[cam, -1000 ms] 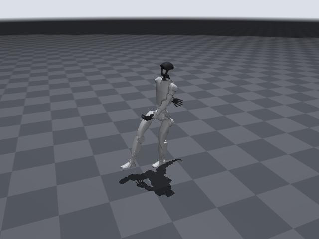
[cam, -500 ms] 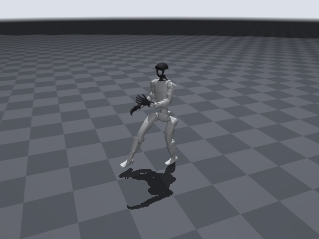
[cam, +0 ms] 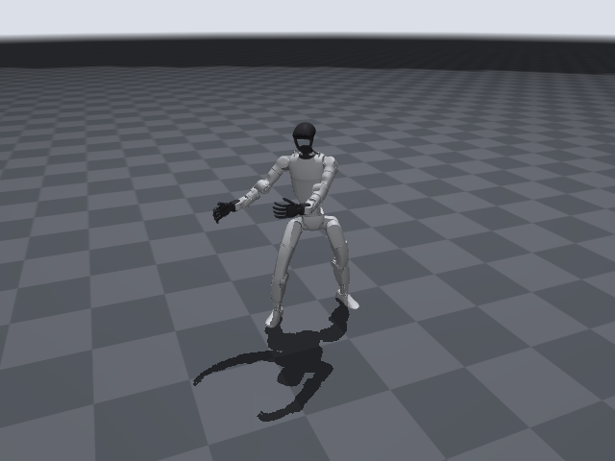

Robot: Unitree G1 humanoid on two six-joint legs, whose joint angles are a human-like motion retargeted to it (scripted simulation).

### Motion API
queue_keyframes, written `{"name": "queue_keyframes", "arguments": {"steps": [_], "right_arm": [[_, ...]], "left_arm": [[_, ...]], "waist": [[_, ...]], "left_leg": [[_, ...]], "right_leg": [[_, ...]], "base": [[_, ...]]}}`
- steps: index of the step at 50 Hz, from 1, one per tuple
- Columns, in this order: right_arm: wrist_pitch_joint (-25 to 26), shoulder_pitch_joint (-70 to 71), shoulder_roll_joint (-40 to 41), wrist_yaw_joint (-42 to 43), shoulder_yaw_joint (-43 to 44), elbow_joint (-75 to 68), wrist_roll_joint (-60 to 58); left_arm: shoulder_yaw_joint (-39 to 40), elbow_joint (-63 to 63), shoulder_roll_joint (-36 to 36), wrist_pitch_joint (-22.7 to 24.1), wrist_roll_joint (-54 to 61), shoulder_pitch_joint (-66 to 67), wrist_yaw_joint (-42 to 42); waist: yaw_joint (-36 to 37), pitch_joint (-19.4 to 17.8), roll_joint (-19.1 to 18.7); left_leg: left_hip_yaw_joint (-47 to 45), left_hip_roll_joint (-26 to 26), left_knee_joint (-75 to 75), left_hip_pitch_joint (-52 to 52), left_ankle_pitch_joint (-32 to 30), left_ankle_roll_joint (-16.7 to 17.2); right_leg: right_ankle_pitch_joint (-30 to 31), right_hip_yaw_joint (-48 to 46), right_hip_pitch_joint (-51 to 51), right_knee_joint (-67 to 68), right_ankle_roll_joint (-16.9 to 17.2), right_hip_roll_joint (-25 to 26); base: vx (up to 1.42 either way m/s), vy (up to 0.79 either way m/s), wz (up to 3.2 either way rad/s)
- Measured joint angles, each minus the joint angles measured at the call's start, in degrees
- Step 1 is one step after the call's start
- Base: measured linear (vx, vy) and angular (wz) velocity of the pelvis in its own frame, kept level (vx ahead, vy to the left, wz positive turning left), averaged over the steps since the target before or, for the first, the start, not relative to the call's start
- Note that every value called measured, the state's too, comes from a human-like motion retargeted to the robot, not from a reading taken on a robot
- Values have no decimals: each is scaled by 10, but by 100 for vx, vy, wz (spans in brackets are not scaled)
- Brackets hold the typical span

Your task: Kungfu

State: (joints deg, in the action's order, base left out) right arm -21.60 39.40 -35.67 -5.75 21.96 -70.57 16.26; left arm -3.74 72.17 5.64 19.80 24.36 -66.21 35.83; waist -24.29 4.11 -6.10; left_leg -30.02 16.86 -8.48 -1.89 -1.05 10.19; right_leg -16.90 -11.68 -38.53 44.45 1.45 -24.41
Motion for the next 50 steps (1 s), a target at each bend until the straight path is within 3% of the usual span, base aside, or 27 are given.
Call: {"name": "queue_keyframes", "arguments": {"steps": [6, 12, 16, 20, 24, 27, 30, 34, 42, 50], "right_arm": [[61, -198, -2, -167, 25, 198, 123], [113, -429, 87, -268, -1, 337, 244], [199, -521, 176, -310, -76, 375, 368], [278, -593, 281, -334, -139, 410, 474], [312, -656, 351, -336, -180, 466, 530], [333, -679, 370, -358, -181, 508, 499], [287, -693, 370, -402, -163, 517, 397], [222, -704, 339, -380, -159, 501, 372], [242, -676, 284, -386, -132, 461, 352], [175, -665, 200, -310, -23, 374, 288]], "left_arm": [[-45, -59, -5, -37, -48, 112, 67], [-63, -124, -43, -89, -41, 317, 156], [-33, -165, -74, -121, -9, 498, 168], [4, -206, -95, -145, 50, 662, 167], [33, -256, -102, -150, 79, 784, 168], [53, -288, -107, -140, 75, 844, 167], [70, -308, -115, -121, 54, 874, 159], [60, -329, -92, -113, 51, 874, 157], [30, -367, -36, -97, 7, 775, 162], [20, -432, 56, -66, -59, 557, 183]], "waist": [[27, -30, -3], [93, -26, 1], [138, -35, -7], [188, -20, -15], [244, -2, -13], [278, 1, -11], [302, 8, -5], [321, 28, 2], [357, 22, 34], [345, 18, 48]], "left_leg": [[-91, 27, 41, -39, -93, -19], [-180, 26, 86, -75, -128, -46], [-135, 20, 112, -89, -126, -46], [-121, 28, 116, -111, -139, -20], [-103, 39, 100, -149, -151, -24], [-105, 46, 100, -149, -153, -14], [-82, 48, 97, -148, -149, -5], [-80, 51, 90, -162, -145, -4], [-70, 45, 87, -164, -132, -12], [71, 21, 24, -233, -109, -40]], "right_leg": [[-34, -81, 67, -4, -9, -13], [-67, -155, 112, 7, 9, -34], [-84, -193, 143, 17, 21, -34], [-96, -221, 157, 28, 33, -36], [-92, -243, 168, 33, 50, -41], [-81, -260, 194, 15, 56, -30], [-69, -271, 217, -10, 60, -23], [-52, -289, 233, -39, 62, -16], [-5, -282, 246, -74, 76, -10], [66, -277, 285, -141, 99, 4]], "base": [[-14, -28, 156], [-3, -20, 138], [8, -3, 90], [23, 2, 73], [23, 9, 66], [20, 12, 45], [27, 12, 36], [29, 11, 32], [15, 1, 6], [20, 10, 63]]}}
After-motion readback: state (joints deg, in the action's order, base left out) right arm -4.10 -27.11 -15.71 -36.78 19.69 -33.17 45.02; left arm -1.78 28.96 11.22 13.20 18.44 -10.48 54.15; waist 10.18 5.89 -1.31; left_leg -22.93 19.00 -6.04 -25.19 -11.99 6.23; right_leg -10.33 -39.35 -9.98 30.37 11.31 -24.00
